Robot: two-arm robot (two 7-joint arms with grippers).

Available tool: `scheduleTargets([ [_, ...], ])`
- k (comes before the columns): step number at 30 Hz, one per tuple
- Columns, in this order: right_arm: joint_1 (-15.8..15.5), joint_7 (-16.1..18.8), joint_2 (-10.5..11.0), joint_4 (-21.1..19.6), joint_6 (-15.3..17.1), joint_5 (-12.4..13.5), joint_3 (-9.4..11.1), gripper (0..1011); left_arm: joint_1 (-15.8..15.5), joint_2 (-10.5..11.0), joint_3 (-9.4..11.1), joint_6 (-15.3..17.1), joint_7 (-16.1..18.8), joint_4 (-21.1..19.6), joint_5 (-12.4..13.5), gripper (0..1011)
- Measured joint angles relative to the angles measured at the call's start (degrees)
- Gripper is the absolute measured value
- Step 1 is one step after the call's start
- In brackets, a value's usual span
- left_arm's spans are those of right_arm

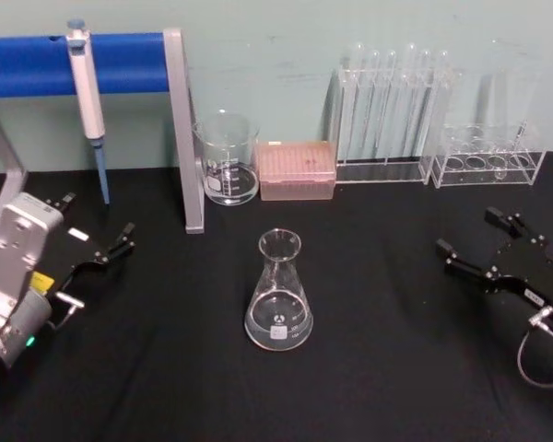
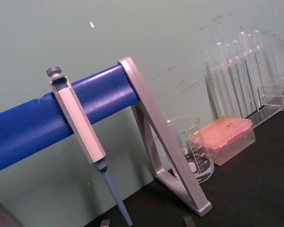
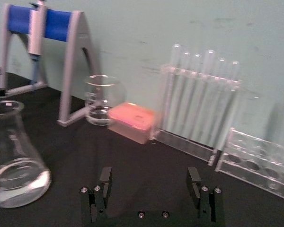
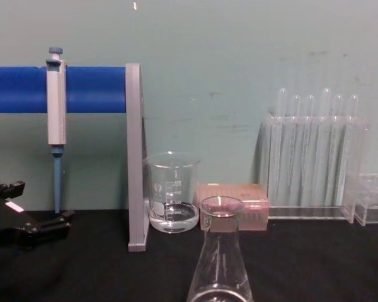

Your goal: Grasp the erlenmeyer flask with one hand, shake it three times, then place it back.

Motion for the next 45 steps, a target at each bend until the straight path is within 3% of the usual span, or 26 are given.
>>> scheduleTargets([
  [5,-1.2,2.4,0.0,-1.8,0.5,0.8,0.2,1000,0.0,0.0,0.0,0.0,0.0,0.0,0.0,1001],
  [13,-0.7,5.6,-1.3,-2.1,0.7,1.0,-0.5,1000,0.0,0.0,0.0,0.0,0.0,0.0,0.0,1001],
  [32,6.1,17.9,-5.4,2.4,1.0,-0.3,-5.6,1000,0.0,0.0,0.0,0.0,0.0,0.0,0.0,1001],
  [45,11.1,22.3,-8.0,6.8,1.0,-0.2,-9.6,1000,0.0,0.0,0.0,0.0,0.0,0.0,0.0,1001],
])
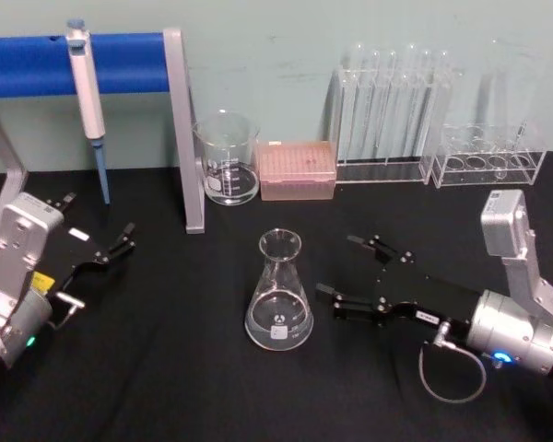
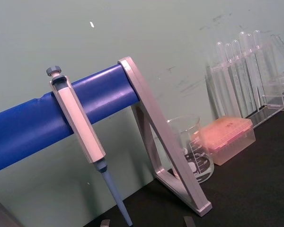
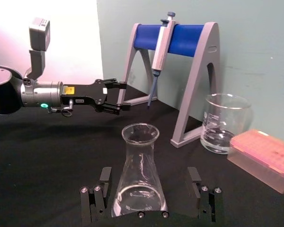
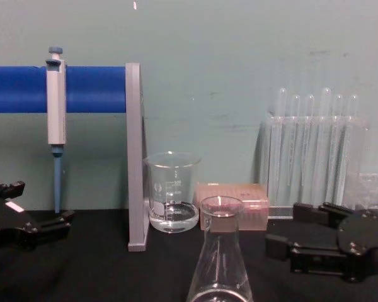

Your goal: Grasp the erlenmeyer flask with one hand, shake it three times, then place it back.

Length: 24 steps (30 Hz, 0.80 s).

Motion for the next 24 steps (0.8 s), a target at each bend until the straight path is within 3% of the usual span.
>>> scheduleTargets([
  [24,9.8,4.9,-5.9,11.3,-0.1,0.8,-6.1,1000,0.0,0.0,0.0,0.0,0.0,0.0,0.0,1001],
])
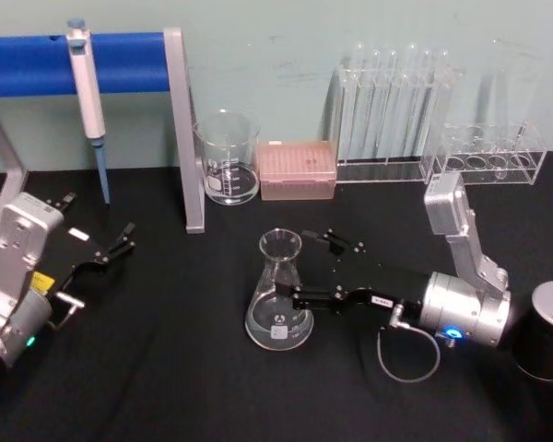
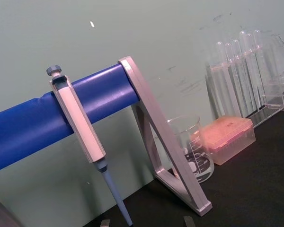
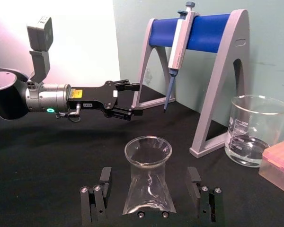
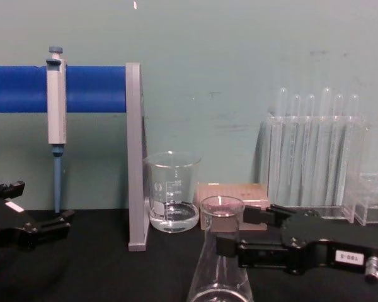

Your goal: Grasp the erlenmeyer flask with one hand, shake it three times, then place it back.

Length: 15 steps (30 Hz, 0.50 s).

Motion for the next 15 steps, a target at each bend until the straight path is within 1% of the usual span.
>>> scheduleTargets([
  [8,2.7,1.3,-1.7,3.2,-0.2,0.0,-1.7,1000,0.0,0.0,0.0,0.0,0.0,0.0,0.0,1001],
  [15,4.1,1.9,-2.6,4.8,-0.3,-0.1,-2.6,1000,0.0,0.0,0.0,0.0,0.0,0.0,0.0,1001],
])
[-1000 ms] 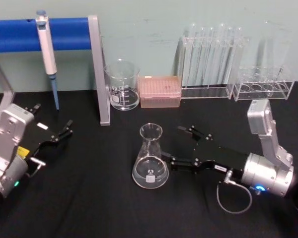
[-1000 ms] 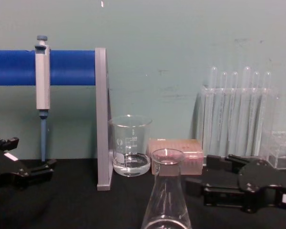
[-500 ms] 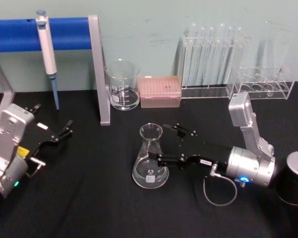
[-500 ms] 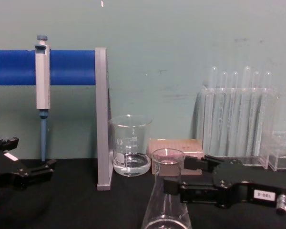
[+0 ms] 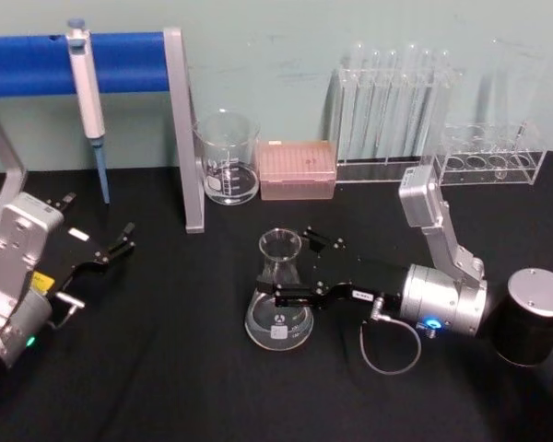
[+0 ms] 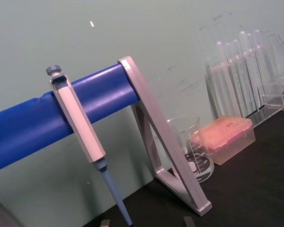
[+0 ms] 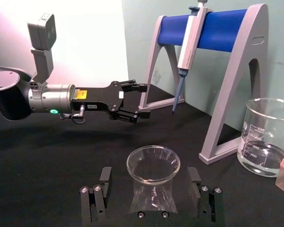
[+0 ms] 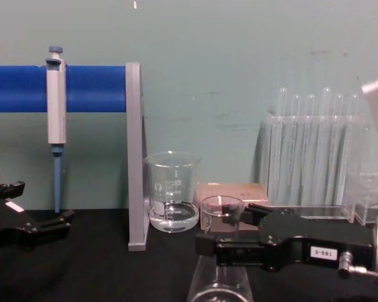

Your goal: Grasp the erlenmeyer flask with one hand, shake it three times, then place it back.

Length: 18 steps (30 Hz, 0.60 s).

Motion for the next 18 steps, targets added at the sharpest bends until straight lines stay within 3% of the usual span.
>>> scheduleTargets([
  [18,0.8,0.0,-0.1,0.5,0.1,0.2,-0.6,1000,0.0,0.0,0.0,0.0,0.0,0.0,0.0,1001],
])
